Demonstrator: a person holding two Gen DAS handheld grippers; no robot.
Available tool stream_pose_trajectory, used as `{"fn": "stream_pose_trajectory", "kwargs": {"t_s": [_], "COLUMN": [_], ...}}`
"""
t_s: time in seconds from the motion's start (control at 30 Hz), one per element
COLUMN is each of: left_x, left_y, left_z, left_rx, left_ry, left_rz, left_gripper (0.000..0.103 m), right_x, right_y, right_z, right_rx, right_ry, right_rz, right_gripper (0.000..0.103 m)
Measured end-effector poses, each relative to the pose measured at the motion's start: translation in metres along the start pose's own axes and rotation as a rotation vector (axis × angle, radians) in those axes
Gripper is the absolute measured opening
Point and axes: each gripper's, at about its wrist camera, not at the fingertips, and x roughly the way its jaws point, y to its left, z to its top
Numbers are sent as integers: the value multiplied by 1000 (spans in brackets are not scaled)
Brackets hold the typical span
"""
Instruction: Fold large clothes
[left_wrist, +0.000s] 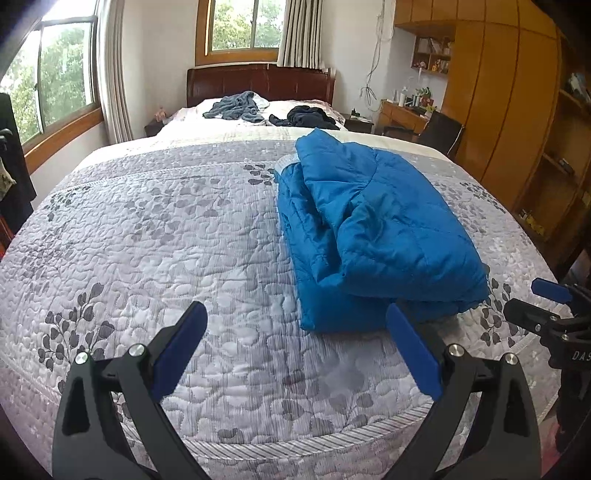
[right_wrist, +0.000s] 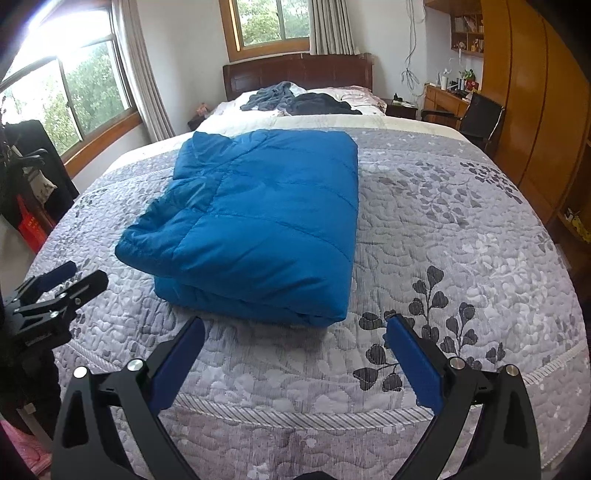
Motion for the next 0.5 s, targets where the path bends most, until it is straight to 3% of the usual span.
{"fn": "stream_pose_trajectory", "kwargs": {"t_s": [0.5], "left_x": [6], "left_y": [-3], "left_z": [-3], "left_rx": [7], "left_ry": [18], "left_rz": [9], "left_gripper": [97], "right_x": [11], "right_y": [-7], "right_z": [0], "right_rx": [5], "right_ry": [14], "right_rz": [-46], "right_gripper": [99]}}
